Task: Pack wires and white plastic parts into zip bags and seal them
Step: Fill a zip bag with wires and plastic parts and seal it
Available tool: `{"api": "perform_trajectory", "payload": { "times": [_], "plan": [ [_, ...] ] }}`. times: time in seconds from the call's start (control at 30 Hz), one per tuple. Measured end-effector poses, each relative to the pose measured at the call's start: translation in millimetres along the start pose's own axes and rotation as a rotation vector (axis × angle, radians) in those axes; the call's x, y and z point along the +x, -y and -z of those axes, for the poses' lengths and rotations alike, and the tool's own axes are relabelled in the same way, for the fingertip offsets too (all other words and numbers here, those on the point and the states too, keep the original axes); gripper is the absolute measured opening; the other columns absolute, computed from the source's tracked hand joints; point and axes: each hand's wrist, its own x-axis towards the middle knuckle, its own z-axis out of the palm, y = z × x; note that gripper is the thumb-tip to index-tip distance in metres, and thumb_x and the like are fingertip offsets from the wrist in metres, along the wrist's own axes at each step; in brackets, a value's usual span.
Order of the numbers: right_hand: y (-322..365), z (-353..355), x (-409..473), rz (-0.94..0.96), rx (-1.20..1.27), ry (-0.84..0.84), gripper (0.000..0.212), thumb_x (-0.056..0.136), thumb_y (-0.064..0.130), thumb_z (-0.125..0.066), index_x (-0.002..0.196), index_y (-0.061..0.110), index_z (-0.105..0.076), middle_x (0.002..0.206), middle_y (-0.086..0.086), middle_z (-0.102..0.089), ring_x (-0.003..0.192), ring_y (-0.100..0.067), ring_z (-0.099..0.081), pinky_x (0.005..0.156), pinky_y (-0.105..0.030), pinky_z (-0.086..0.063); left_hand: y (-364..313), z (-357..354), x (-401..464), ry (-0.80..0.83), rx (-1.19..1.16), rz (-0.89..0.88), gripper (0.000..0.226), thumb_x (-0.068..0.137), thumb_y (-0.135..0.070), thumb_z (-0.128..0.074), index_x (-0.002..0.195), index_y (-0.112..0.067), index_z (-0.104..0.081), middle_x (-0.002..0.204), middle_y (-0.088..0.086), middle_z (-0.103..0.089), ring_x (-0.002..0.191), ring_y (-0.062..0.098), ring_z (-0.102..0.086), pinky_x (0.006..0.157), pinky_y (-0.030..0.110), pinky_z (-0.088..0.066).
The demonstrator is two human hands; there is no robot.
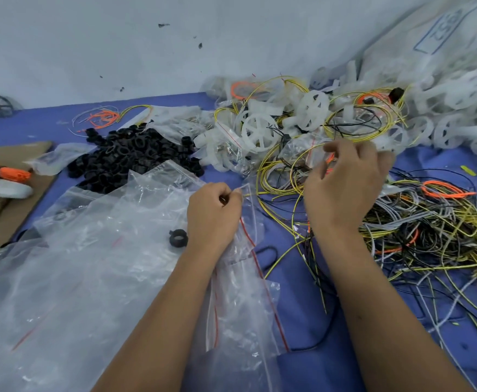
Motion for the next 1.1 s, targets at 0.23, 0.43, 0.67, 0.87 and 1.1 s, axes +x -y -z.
{"api": "perform_trajectory", "payload": {
  "times": [0.23, 0.43, 0.67, 0.87, 1.1],
  "plan": [
    [-16.9, -5.7, 8.1, -0.177, -0.171, 0.216, 0.046, 0.094, 0.04, -0.063, 0.135, 0.019, -0.054, 0.134, -0.014, -0.053, 0.129, -0.039, -0.036, 0.1, -0.052, -0.033, 3.7, -1.5, -0.1, 0.007, -0.01, 0.004, 0.044, 0.093, -0.021, -0.066, 0.058, -0.018, -0.04, 0.055, -0.005, -0.04, 0.056, 0.01, -0.04, 0.057, 0.026, -0.031],
    [-24.4, -6.3, 14.6, -0.238, -0.106, 0.181, 0.04, 0.092, 0.049, -0.063, 0.118, 0.018, -0.066, 0.116, -0.009, -0.068, 0.119, -0.036, -0.05, 0.097, -0.049, -0.04, 5.5, -1.5, -1.0, 0.009, -0.04, 0.005, 0.043, 0.093, -0.021, -0.067, 0.058, -0.015, -0.043, 0.052, -0.006, -0.04, 0.054, 0.009, -0.038, 0.055, 0.02, -0.032],
    [-24.6, -5.6, 16.6, -0.201, 0.094, 0.217, 0.02, 0.089, 0.038, -0.065, 0.087, 0.021, -0.074, 0.083, 0.0, -0.071, 0.092, -0.031, -0.064, 0.081, -0.038, -0.052, 6.5, -1.9, -1.2, 0.021, -0.05, 0.015, 0.041, 0.093, -0.022, -0.066, 0.059, -0.012, -0.044, 0.052, -0.006, -0.04, 0.053, 0.009, -0.038, 0.054, 0.021, -0.032],
    [-9.9, -3.0, 12.8, -0.118, 0.587, 0.478, 0.016, 0.087, 0.026, -0.074, 0.074, 0.017, -0.074, 0.057, 0.011, -0.062, 0.054, 0.001, -0.053, 0.059, -0.015, -0.041, -4.1, -0.5, -3.4, -0.025, -0.136, -0.018, 0.022, 0.091, -0.027, -0.069, 0.074, -0.022, -0.057, 0.072, -0.007, -0.061, 0.07, 0.01, -0.057, 0.066, 0.027, -0.045],
    [-2.0, -1.6, 9.4, -0.209, 0.855, 0.637, 0.017, 0.092, 0.032, -0.073, 0.083, 0.018, -0.075, 0.059, 0.004, -0.067, 0.055, -0.008, -0.06, 0.056, -0.018, -0.046, 0.3, -5.4, -3.9, 0.04, -0.1, -0.066, 0.021, 0.084, -0.039, -0.078, 0.085, -0.026, -0.061, 0.085, -0.009, -0.063, 0.068, 0.007, -0.052, 0.065, 0.028, -0.044]
  ]
}}
